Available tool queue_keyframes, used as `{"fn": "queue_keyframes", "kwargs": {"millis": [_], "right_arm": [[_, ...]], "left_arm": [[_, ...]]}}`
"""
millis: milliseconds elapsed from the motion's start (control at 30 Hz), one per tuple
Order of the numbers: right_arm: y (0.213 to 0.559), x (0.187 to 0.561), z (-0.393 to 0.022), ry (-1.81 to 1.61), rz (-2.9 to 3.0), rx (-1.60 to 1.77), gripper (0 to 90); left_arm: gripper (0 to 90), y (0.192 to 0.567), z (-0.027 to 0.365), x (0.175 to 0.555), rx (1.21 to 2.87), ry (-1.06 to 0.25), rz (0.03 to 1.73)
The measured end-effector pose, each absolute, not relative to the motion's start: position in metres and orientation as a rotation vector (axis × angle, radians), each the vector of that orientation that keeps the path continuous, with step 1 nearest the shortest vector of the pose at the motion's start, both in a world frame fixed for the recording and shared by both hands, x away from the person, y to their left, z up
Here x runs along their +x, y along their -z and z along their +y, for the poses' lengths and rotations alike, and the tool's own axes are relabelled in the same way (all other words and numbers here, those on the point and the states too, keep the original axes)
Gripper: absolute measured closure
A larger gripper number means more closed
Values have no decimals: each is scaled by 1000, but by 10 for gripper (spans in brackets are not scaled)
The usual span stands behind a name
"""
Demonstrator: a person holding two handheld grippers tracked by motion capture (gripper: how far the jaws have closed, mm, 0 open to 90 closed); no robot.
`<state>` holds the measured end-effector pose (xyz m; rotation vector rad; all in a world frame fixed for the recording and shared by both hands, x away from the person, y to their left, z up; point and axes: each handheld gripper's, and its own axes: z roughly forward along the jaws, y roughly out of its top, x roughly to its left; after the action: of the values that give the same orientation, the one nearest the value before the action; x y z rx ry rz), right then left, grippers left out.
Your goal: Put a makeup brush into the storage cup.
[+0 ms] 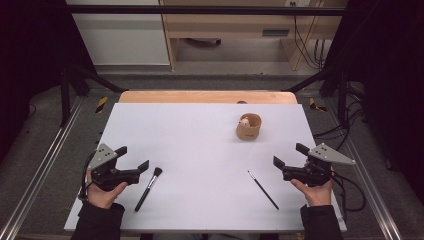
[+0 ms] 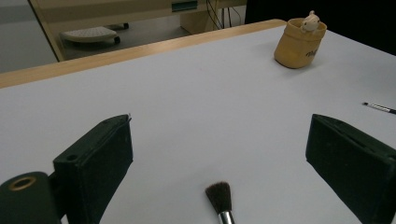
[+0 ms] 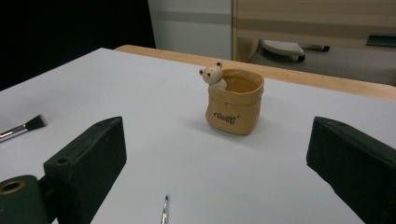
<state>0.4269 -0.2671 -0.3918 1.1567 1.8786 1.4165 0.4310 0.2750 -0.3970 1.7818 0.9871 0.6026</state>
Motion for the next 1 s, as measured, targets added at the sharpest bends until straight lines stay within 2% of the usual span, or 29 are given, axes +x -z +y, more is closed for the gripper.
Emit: {"fn": "queue_keyframes", "kwargs": {"millis": [367,1000], "right_arm": [[389,424,-268,-1356,1893,1168,61],[386,425,-244,-1237,2047,1154,84]], "left_arm": [[66,403,276,430,1798,-597,1000],[68,409,276,431,1821,-594,1011]]}}
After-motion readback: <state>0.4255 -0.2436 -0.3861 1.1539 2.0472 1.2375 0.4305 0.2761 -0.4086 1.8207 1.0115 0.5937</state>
